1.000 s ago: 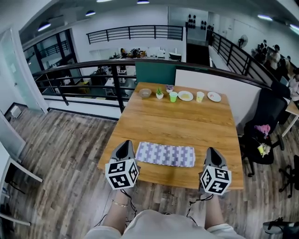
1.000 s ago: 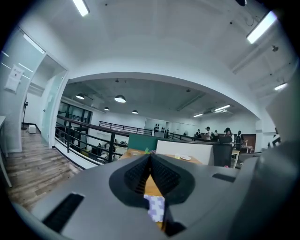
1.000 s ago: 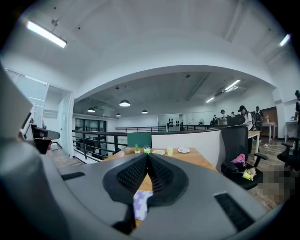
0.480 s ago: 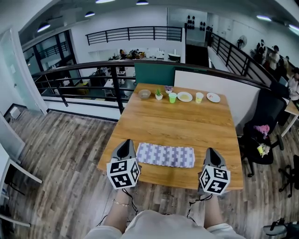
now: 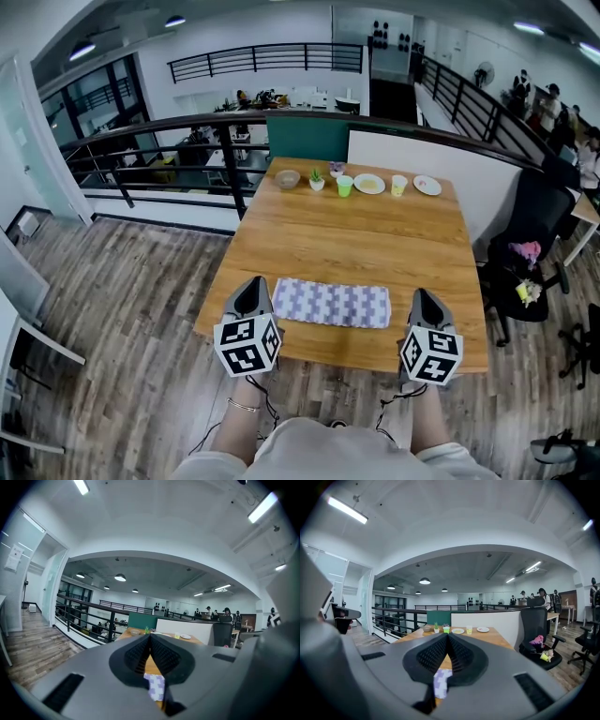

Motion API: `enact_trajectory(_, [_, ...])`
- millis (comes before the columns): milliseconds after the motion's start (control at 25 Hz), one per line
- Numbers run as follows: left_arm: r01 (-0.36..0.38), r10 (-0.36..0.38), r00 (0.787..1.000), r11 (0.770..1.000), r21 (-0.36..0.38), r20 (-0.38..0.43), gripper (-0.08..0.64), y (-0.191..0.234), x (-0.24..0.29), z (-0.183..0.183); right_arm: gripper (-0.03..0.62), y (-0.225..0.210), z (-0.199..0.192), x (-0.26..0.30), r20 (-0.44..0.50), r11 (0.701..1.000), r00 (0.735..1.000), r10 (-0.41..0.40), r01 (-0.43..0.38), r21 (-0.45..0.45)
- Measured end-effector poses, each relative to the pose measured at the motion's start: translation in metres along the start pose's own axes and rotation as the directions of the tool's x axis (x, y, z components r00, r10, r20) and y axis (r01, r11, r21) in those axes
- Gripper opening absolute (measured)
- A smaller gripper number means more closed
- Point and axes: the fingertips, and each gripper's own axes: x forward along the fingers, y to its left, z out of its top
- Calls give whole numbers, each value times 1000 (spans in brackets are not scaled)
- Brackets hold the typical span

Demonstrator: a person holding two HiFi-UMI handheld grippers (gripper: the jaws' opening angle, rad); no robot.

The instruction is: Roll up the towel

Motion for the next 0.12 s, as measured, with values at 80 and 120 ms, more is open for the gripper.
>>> enact_trajectory(80, [1, -1, 1000, 1000, 4, -2, 3, -1, 1, 1, 0, -1, 2, 0, 0, 1000, 1000, -2, 2, -2])
enact_trajectory(120, [2, -2, 1000, 1000, 6, -3, 4, -2, 1, 2, 0, -1, 3, 0, 0, 1000, 1000, -3, 3, -3])
